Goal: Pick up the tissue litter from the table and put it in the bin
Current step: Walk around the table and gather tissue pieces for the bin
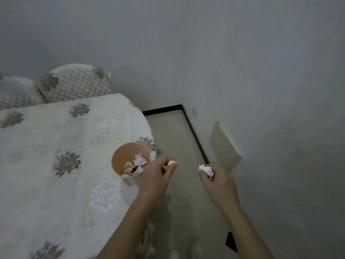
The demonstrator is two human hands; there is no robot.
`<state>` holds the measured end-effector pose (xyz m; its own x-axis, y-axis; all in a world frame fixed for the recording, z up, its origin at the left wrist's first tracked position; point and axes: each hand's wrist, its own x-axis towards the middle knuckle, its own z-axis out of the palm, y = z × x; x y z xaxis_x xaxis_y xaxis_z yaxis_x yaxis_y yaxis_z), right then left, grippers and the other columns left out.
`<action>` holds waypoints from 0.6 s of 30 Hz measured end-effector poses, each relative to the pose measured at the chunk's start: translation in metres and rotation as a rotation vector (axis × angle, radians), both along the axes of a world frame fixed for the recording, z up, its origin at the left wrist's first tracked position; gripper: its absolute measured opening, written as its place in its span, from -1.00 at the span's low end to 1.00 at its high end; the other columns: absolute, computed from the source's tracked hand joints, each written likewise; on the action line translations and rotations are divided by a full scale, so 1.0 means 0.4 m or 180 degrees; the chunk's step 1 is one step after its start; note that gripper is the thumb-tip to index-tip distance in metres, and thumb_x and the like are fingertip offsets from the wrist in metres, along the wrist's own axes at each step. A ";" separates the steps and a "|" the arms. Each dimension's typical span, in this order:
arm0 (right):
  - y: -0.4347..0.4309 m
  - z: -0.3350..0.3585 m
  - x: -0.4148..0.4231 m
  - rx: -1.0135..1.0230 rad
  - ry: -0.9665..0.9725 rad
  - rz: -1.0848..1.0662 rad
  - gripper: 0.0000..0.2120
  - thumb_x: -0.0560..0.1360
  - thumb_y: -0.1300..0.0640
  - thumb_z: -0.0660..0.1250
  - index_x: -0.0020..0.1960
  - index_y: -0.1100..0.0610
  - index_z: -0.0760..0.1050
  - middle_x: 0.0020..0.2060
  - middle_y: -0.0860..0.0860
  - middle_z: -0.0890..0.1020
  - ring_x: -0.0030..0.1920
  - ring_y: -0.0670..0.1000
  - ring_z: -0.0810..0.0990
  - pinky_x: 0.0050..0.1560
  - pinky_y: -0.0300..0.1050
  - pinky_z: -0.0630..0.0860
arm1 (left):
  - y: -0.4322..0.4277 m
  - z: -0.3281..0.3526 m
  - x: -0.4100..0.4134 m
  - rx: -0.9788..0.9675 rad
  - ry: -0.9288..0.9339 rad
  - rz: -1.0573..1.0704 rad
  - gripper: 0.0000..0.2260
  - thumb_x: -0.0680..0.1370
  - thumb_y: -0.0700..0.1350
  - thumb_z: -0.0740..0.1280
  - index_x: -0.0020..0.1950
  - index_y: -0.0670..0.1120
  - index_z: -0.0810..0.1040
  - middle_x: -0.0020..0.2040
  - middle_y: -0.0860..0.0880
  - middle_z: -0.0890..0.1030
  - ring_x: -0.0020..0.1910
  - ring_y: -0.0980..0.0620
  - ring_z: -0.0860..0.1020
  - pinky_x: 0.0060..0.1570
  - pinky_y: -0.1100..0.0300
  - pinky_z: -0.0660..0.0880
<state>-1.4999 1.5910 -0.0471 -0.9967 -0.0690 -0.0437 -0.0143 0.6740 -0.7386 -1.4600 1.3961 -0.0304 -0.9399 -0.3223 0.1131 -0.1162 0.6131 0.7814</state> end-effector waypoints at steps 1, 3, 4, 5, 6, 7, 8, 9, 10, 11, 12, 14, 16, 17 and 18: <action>-0.027 -0.003 -0.024 -0.0007 -0.0012 0.0137 -0.65 0.54 -0.15 0.28 -0.31 0.02 0.37 -0.47 -0.05 0.46 -0.40 -0.01 0.46 -0.35 -0.03 0.44 | -0.019 0.001 0.003 0.0017 -0.0016 0.0158 -0.88 0.58 0.02 0.35 -0.07 0.02 0.62 -0.32 0.19 0.53 -0.33 0.23 0.53 -0.31 0.44 0.38; -0.087 -0.003 -0.068 -0.0031 -0.0013 0.0422 -0.64 0.55 -0.13 0.29 -0.34 0.01 0.33 -0.47 -0.03 0.43 -0.40 0.00 0.43 -0.35 -0.03 0.41 | -0.059 0.000 0.010 -0.0018 -0.0002 0.0457 -0.86 0.58 0.00 0.35 -0.11 -0.02 0.62 -0.35 0.16 0.51 -0.33 0.22 0.50 -0.26 0.46 0.37; -0.117 -0.004 -0.087 -0.0033 -0.0005 0.0580 -0.66 0.55 -0.12 0.30 -0.33 -0.01 0.36 -0.46 -0.03 0.45 -0.39 0.00 0.44 -0.34 -0.03 0.42 | -0.079 -0.003 0.014 -0.0073 0.0002 0.0591 -0.84 0.58 0.01 0.34 -0.11 -0.04 0.61 -0.34 0.13 0.53 -0.31 0.18 0.50 -0.25 0.41 0.38; -0.147 -0.008 -0.105 -0.0047 -0.0014 0.0736 -0.69 0.55 -0.12 0.30 -0.31 -0.01 0.41 -0.44 -0.03 0.48 -0.37 0.00 0.48 -0.31 -0.02 0.45 | -0.097 -0.005 0.020 -0.0110 0.0005 0.0720 -0.84 0.59 0.01 0.34 -0.09 -0.04 0.62 -0.31 0.09 0.57 -0.28 0.15 0.51 -0.25 0.34 0.42; -0.177 -0.011 -0.120 -0.0075 -0.0041 0.0888 -0.73 0.54 -0.12 0.30 -0.26 0.00 0.46 -0.41 -0.03 0.53 -0.33 0.02 0.51 -0.28 0.00 0.49 | -0.116 -0.009 0.029 -0.0099 0.0021 0.0855 -0.84 0.59 0.01 0.34 -0.05 -0.04 0.64 -0.25 0.08 0.61 -0.25 0.15 0.54 -0.24 0.31 0.45; -0.208 -0.009 -0.134 -0.0102 -0.0081 0.1031 -0.76 0.53 -0.12 0.31 -0.20 0.01 0.51 -0.37 -0.03 0.57 -0.30 0.04 0.54 -0.25 0.02 0.53 | -0.131 -0.007 0.039 -0.0059 0.0049 0.1001 -0.86 0.58 0.00 0.35 -0.01 -0.03 0.66 -0.20 0.10 0.64 -0.23 0.17 0.56 -0.24 0.35 0.46; -0.239 -0.005 -0.146 -0.0121 -0.0109 0.1172 -0.78 0.52 -0.12 0.32 -0.15 0.02 0.55 -0.33 -0.03 0.61 -0.26 0.05 0.57 -0.22 0.02 0.55 | -0.145 -0.004 0.047 -0.0035 0.0083 0.1159 -0.87 0.57 -0.01 0.37 0.01 -0.02 0.66 -0.17 0.11 0.66 -0.22 0.19 0.57 -0.24 0.35 0.48; -0.269 -0.002 -0.158 -0.0130 -0.0110 0.1318 -0.79 0.52 -0.11 0.33 -0.11 0.03 0.58 -0.30 -0.02 0.63 -0.23 0.06 0.59 -0.22 0.00 0.53 | -0.159 0.000 0.055 -0.0051 0.0120 0.1305 -0.89 0.57 -0.02 0.38 0.00 -0.01 0.66 -0.17 0.12 0.65 -0.23 0.18 0.57 -0.23 0.28 0.51; -0.296 0.003 -0.167 -0.0129 -0.0090 0.1474 -0.79 0.52 -0.09 0.34 -0.09 0.04 0.59 -0.31 -0.02 0.63 -0.22 0.08 0.60 -0.24 -0.03 0.50 | -0.172 0.002 0.061 -0.0119 0.0160 0.1427 -0.91 0.56 -0.03 0.39 -0.03 -0.02 0.65 -0.18 0.11 0.64 -0.23 0.16 0.57 -0.23 0.18 0.53; -0.322 0.010 -0.174 -0.0129 -0.0072 0.1627 -0.80 0.52 -0.08 0.34 -0.08 0.04 0.60 -0.34 -0.02 0.61 -0.21 0.10 0.60 -0.27 -0.05 0.44 | -0.184 0.003 0.065 -0.0202 0.0178 0.1533 -0.91 0.56 -0.03 0.39 -0.05 -0.03 0.64 -0.20 0.09 0.62 -0.24 0.13 0.57 -0.23 0.10 0.54; -0.344 0.015 -0.181 -0.0106 -0.0072 0.1755 -0.82 0.53 -0.08 0.34 -0.07 0.02 0.59 -0.35 -0.03 0.59 -0.20 0.12 0.60 -0.28 -0.08 0.38 | -0.197 0.004 0.067 -0.0279 0.0183 0.1626 -0.89 0.55 -0.02 0.39 -0.07 -0.04 0.63 -0.21 0.06 0.61 -0.25 0.08 0.57 -0.24 0.06 0.53; -0.382 0.025 -0.195 -0.0037 -0.0026 0.1965 -0.82 0.53 -0.09 0.32 0.01 -0.02 0.60 -0.25 -0.01 0.65 -0.13 0.14 0.61 -0.25 -0.12 0.36 | -0.220 0.006 0.068 -0.0403 0.0200 0.1778 -0.86 0.54 0.00 0.38 -0.09 -0.06 0.62 -0.21 0.03 0.59 -0.26 0.05 0.56 -0.24 0.04 0.53; -0.412 0.035 -0.208 0.0047 0.0056 0.2137 -0.78 0.54 -0.09 0.31 0.09 -0.02 0.60 -0.10 0.02 0.69 -0.06 0.12 0.62 -0.19 -0.14 0.38 | -0.236 0.016 0.063 -0.0477 0.0218 0.1858 -0.90 0.54 -0.04 0.40 -0.10 -0.05 0.63 -0.20 0.05 0.60 -0.28 0.09 0.55 -0.23 0.07 0.54; -0.425 0.041 -0.213 0.0061 0.0138 0.2196 -0.78 0.54 -0.07 0.31 0.10 0.00 0.61 -0.08 0.02 0.69 -0.05 0.11 0.61 -0.18 -0.14 0.38 | -0.242 0.021 0.060 -0.0539 0.0205 0.1889 -0.92 0.54 -0.05 0.41 -0.10 -0.04 0.64 -0.19 0.07 0.59 -0.29 0.10 0.55 -0.23 0.09 0.53; -0.435 0.047 -0.218 0.0080 0.0228 0.2241 -0.79 0.54 -0.04 0.32 0.09 0.02 0.61 -0.07 0.02 0.68 -0.05 0.10 0.61 -0.18 -0.14 0.38 | -0.249 0.024 0.056 -0.0608 0.0169 0.1913 -0.93 0.54 -0.05 0.41 -0.11 -0.02 0.64 -0.20 0.08 0.59 -0.31 0.11 0.54 -0.23 0.13 0.52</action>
<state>-1.5871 1.4170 -0.0281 -0.7161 -0.6979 0.0103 -0.5009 0.5036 -0.7039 -1.4375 1.2964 -0.0209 -0.5926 -0.7616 0.2624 -0.4476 0.5821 0.6788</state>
